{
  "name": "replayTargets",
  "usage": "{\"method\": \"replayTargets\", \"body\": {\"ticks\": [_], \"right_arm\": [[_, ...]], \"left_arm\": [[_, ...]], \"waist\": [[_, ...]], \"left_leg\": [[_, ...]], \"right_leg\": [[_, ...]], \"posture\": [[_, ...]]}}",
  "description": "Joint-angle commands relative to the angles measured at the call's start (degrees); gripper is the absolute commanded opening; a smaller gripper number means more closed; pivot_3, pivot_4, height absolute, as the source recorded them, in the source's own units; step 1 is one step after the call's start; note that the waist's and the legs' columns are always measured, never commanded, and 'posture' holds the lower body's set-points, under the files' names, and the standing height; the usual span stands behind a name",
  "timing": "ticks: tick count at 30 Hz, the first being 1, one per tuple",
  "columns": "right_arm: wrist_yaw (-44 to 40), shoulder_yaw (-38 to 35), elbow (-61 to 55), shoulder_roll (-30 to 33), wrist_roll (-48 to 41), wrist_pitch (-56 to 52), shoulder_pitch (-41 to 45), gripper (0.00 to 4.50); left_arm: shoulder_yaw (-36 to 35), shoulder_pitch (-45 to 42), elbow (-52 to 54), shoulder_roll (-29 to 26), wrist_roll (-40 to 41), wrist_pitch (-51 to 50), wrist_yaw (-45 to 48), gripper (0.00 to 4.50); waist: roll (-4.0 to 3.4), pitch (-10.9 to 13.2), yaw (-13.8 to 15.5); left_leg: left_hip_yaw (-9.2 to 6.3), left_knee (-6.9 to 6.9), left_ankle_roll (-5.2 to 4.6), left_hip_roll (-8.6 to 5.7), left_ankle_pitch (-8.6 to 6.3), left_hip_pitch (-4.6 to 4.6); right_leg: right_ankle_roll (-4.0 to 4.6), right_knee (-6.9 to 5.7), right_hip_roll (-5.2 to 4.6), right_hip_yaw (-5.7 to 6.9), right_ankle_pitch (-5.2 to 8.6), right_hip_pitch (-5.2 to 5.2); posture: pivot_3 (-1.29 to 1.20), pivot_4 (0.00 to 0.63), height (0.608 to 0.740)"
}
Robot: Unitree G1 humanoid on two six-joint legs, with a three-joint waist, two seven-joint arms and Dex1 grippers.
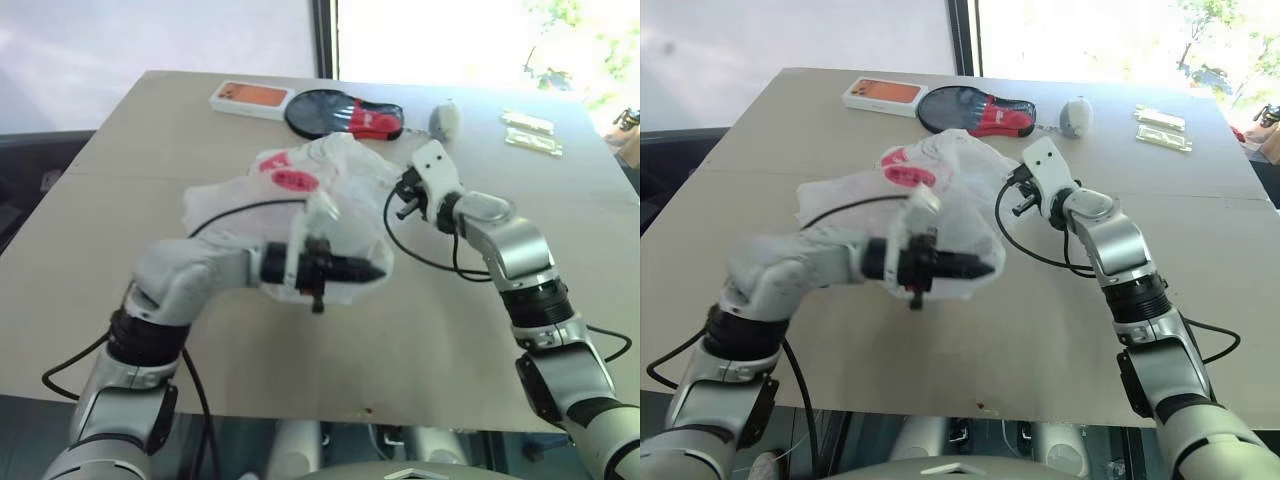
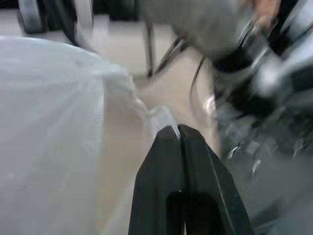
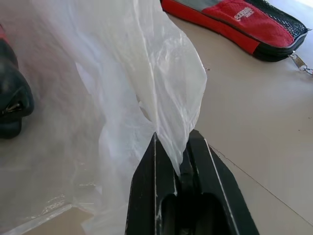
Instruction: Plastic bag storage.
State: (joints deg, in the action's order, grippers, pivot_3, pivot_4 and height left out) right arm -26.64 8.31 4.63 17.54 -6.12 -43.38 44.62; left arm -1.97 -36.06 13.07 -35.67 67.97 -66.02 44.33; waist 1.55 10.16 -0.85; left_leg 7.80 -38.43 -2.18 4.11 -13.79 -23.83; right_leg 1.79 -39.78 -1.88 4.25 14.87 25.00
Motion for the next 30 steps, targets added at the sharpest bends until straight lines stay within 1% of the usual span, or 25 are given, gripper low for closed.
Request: {"method": "replayTargets", "body": {"ticks": [1, 4, 5, 8, 10, 13, 15, 18, 19, 20, 22, 26, 30], "right_arm": [[-0.9, -7.5, 0.5, -0.7, -5.3, 0.3, 4.6, 0.00], [-2.0, -13.4, 2.5, -1.9, -11.3, -1.1, 9.3, 0.00], [-2.1, -15.7, 3.3, -2.6, -13.7, -1.7, 11.4, 0.00], [-0.8, -23.0, 6.6, -4.3, -20.6, -3.1, 19.0, 0.00], [0.0, -26.2, 10.1, -3.8, -23.2, -2.7, 24.8, 0.00], [0.9, -29.9, 15.2, -1.8, -26.4, -2.0, 33.1, 0.00], [1.3, -31.2, 16.5, -0.1, -27.8, -2.5, 36.9, 0.00], [2.3, -33.1, 16.5, 3.4, -29.5, -4.5, 41.1, 0.00], [2.7, -33.5, 16.0, 4.5, -30.0, -5.2, 41.7, 0.00], [3.5, -34.1, 15.2, 5.7, -30.8, -6.3, 42.1, 0.00], [5.1, -35.0, 13.2, 7.9, -32.3, -8.6, 42.6, 0.00], [8.2, -35.7, 5.5, 12.2, -35.0, -14.9, 41.1, 0.00], [11.8, -36.4, -3.3, 15.6, -38.0, -22.1, 37.7, 0.00]], "left_arm": [[-12.9, -4.4, -7.6, -2.0, 23.7, -1.7, -11.9, 0.04], [-18.1, -7.0, -12.5, -3.6, 35.3, 2.3, -21.9, 0.04], [-19.6, -8.3, -13.6, -3.6, 37.9, 4.4, -24.9, 0.04], [-23.2, -13.8, -17.2, -3.3, 41.9, 10.6, -31.8, 0.04], [-25.0, -19.3, -21.0, -3.4, 40.1, 15.0, -34.9, 0.04], [-26.7, -28.3, -27.9, -4.8, 34.6, 20.5, -36.4, 0.04], [-26.9, -33.1, -32.4, -5.7, 30.9, 22.2, -35.4, 0.04], [-24.5, -38.6, -37.5, -6.4, 23.8, 24.3, -32.8, 0.04], [-24.1, -39.9, -39.0, -6.2, 21.9, 24.6, -32.1, 0.04], [-24.1, -41.4, -40.9, -5.8, 20.1, 24.6, -31.0, 0.04], [-24.4, -43.7, -43.8, -5.2, 17.0, 24.4, -29.0, 0.04], [-25.6, -46.3, -46.9, -3.9, 14.2, 22.9, -26.6, 0.04], [-26.9, -44.3, -46.4, -2.1, 13.4, 19.4, -27.1, 0.04]], "waist": [[0.00, 0.0, -0.1], [0.00, 0.0, -0.2], [-0.01, 0.0, -0.2], [0.00, 0.0, 0.0], [0.00, 0.0, 0.2], [0.02, 0.1, 0.4], [0.02, 0.1, 0.5], [0.02, 0.0, 0.6], [0.02, 0.0, 0.7], [0.02, 0.0, 0.6], [0.02, 0.0, 0.6], [0.00, 0.1, 0.2], [-0.02, 0.1, -0.1]], "left_leg": [[-0.02, -0.01, 0.00, 0.00, 0.00, 0.02], [-0.02, 0.00, 0.00, -0.01, 0.00, 0.03], [-0.02, 0.00, 0.00, -0.01, 0.00, 0.03], [-0.04, 0.00, 0.00, -0.01, 0.00, -0.01], [-0.06, -0.02, 0.00, -0.05, 0.00, -0.04], [-0.14, -0.02, -0.01, -0.13, 0.00, -0.16], [-0.14, 0.03, -0.03, -0.17, -0.01, -0.17], [-0.15, 0.15, -0.05, -0.17, -0.03, -0.16], [-0.20, 0.13, -0.07, -0.18, -0.04, -0.28], [-0.27, 0.03, -0.07, -0.18, -0.03, -0.72], [-0.30, -0.03, -0.07, -0.18, -0.03, -0.96], [-0.24, 0.07, -0.07, -0.17, -0.03, -1.03], [-0.19, 0.17, -0.07, -0.13, -0.03, -0.97]], "right_leg": [[0.00, -0.02, -0.01, -0.01, 0.00, -0.02], [0.01, -0.01, -0.01, -0.01, -0.02, -0.02], [0.02, 0.00, -0.01, -0.01, -0.02, -0.03], [0.04, 0.00, -0.02, 0.04, -0.03, -0.02], [0.04, 0.02, -0.03, 0.08, -0.03, -0.04], [0.04, 0.09, -0.07, 0.23, -0.04, -0.02], [0.04, 0.17, -0.08, 0.25, -0.04, -0.03], [0.03, 0.35, -0.09, 0.27, -0.04, -0.07], [0.03, 0.38, -0.09, 0.36, -0.04, -0.02], [0.02, 0.37, -0.12, 0.46, -0.05, 0.30], [0.01, 0.32, -0.13, 0.50, -0.06, 0.50], [0.01, 0.33, -0.13, 0.46, -0.06, 0.66], [0.02, 0.35, -0.12, 0.43, -0.05, 0.69]], "posture": [[0.00, 0.150, 0.740], [0.00, 0.150, 0.740], [0.00, 0.150, 0.740], [0.00, 0.150, 0.740], [0.00, 0.150, 0.740], [0.00, 0.150, 0.740], [0.00, 0.150, 0.740], [0.00, 0.150, 0.740], [0.00, 0.150, 0.740], [0.00, 0.150, 0.740], [0.00, 0.150, 0.740], [0.00, 0.150, 0.740], [0.00, 0.150, 0.740]]}}
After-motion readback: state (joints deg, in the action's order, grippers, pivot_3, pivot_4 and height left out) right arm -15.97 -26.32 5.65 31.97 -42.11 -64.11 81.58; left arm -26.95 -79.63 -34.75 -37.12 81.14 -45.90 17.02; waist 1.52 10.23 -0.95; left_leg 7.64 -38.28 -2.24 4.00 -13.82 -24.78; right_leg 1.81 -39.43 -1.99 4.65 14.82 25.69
